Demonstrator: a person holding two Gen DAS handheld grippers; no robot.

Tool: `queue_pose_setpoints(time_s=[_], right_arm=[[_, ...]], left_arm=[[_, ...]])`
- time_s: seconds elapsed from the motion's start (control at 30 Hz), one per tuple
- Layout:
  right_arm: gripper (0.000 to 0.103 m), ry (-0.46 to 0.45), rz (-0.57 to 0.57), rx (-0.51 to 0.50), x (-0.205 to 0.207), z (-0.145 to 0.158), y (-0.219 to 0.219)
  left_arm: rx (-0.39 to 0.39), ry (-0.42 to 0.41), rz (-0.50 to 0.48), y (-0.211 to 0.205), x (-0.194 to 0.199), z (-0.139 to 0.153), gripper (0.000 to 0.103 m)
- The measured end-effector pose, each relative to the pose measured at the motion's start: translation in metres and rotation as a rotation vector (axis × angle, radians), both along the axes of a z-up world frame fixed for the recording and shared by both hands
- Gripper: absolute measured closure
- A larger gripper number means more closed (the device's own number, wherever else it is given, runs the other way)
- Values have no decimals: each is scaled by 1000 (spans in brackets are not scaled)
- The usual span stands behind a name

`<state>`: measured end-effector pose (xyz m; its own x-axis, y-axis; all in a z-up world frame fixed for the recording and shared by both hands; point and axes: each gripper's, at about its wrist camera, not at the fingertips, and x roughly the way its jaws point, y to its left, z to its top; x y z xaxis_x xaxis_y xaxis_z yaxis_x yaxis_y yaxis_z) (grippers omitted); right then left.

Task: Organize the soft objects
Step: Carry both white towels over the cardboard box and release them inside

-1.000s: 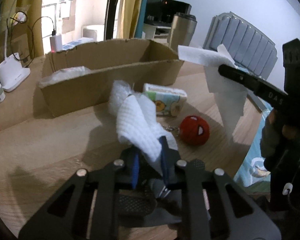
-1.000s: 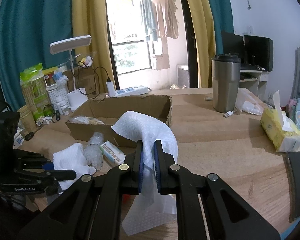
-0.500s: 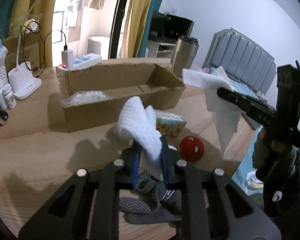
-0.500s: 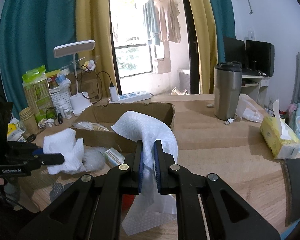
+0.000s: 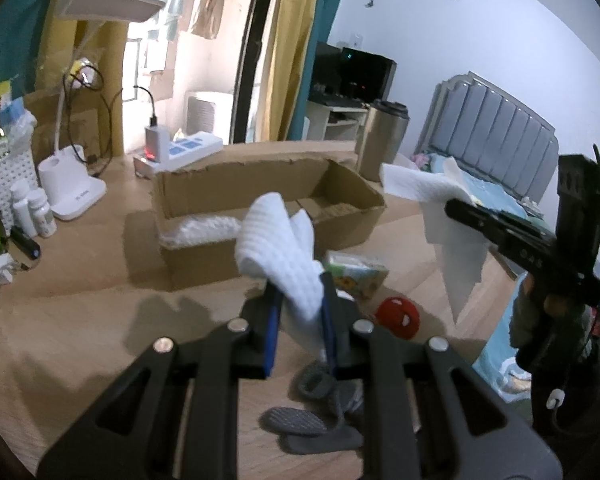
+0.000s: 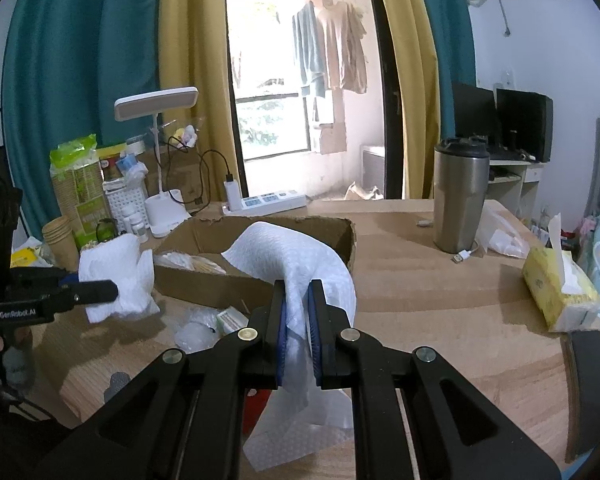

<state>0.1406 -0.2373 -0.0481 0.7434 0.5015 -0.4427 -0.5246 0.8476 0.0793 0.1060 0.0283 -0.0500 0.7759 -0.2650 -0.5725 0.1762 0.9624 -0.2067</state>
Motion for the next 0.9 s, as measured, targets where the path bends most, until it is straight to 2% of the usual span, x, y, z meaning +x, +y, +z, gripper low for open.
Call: queue_pose_setpoints(time_s=[0.3, 0.63, 0.9], right_arm=[[92, -28, 21, -9, 8, 9, 11], [92, -74, 26, -17, 21, 26, 23], [92, -74, 39, -25, 37, 30, 36]], left_arm=[[61, -59, 60, 22, 6, 10, 84], [83, -115, 84, 46, 18, 21, 84], [100, -129, 97, 60, 32, 20, 84]])
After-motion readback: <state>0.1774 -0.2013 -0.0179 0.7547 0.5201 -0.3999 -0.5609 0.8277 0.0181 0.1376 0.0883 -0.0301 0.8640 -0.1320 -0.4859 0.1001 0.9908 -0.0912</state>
